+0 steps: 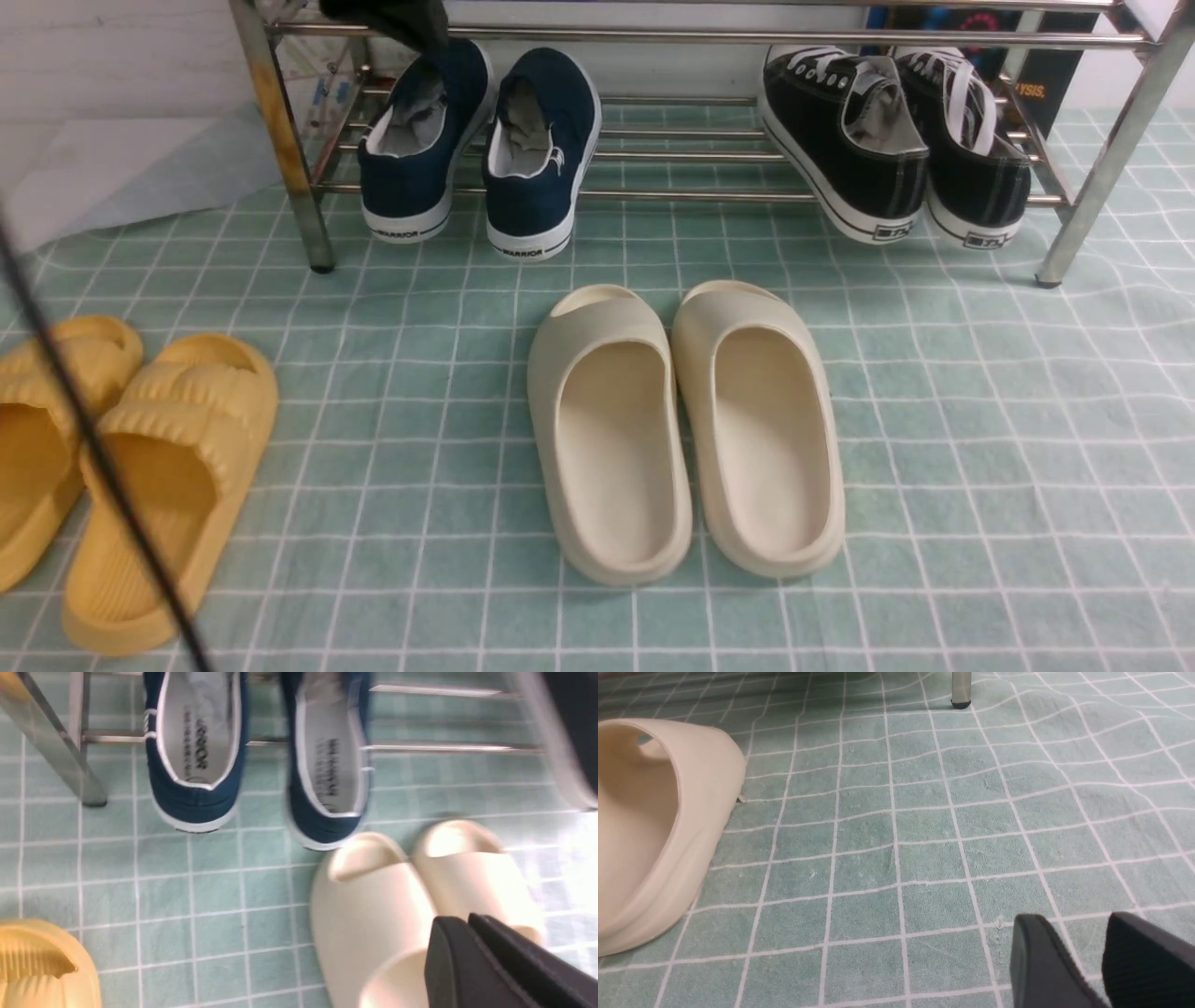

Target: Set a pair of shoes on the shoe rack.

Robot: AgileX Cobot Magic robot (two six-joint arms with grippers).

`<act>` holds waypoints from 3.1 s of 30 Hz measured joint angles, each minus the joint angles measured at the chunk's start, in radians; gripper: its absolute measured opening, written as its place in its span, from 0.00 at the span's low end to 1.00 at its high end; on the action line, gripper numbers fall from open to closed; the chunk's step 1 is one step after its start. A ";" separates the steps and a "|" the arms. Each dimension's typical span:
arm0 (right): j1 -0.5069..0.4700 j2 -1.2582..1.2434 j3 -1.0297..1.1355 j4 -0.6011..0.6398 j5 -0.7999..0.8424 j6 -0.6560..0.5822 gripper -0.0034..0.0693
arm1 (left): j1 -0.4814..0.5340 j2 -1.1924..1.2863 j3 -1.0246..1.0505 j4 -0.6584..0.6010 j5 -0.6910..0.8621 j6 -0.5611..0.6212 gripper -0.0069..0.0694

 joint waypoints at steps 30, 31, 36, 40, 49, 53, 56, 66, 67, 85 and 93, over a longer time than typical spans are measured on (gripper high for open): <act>0.000 0.000 0.000 0.000 0.000 0.000 0.38 | 0.000 -1.692 1.852 0.011 -0.881 0.021 0.07; 0.000 0.000 0.000 0.000 0.000 0.000 0.38 | 0.000 -1.697 1.877 0.011 -0.874 0.021 0.07; -0.001 -0.001 0.000 0.000 0.000 0.000 0.38 | 0.000 -1.697 1.944 0.020 -0.873 0.021 0.07; -0.001 -0.001 0.000 0.000 0.000 0.000 0.38 | 0.029 -1.697 1.980 0.038 -0.890 0.021 0.07; -0.001 -0.001 0.000 0.000 0.000 0.000 0.38 | 0.220 -1.697 1.982 0.085 -0.896 0.021 0.07; -0.001 -0.001 0.000 0.000 0.000 0.000 0.38 | 0.250 -1.697 2.005 0.090 -0.836 0.025 0.07; -0.001 -0.001 0.000 0.000 0.000 0.000 0.38 | 0.250 -1.697 2.011 0.085 -0.792 0.035 0.07; -0.001 -0.001 0.000 0.000 0.000 0.000 0.38 | 0.250 -1.697 2.012 0.074 -0.773 0.080 0.07; -0.001 -0.001 0.000 0.000 0.000 0.000 0.38 | 0.250 -1.697 2.012 0.074 -0.773 0.080 0.07; -0.001 -0.001 0.000 0.000 0.000 0.000 0.38 | 0.250 -1.697 2.012 0.069 -0.773 0.080 0.07; -0.001 -0.001 0.000 0.000 0.000 0.000 0.38 | 0.250 -1.697 2.012 0.069 -0.773 0.080 0.07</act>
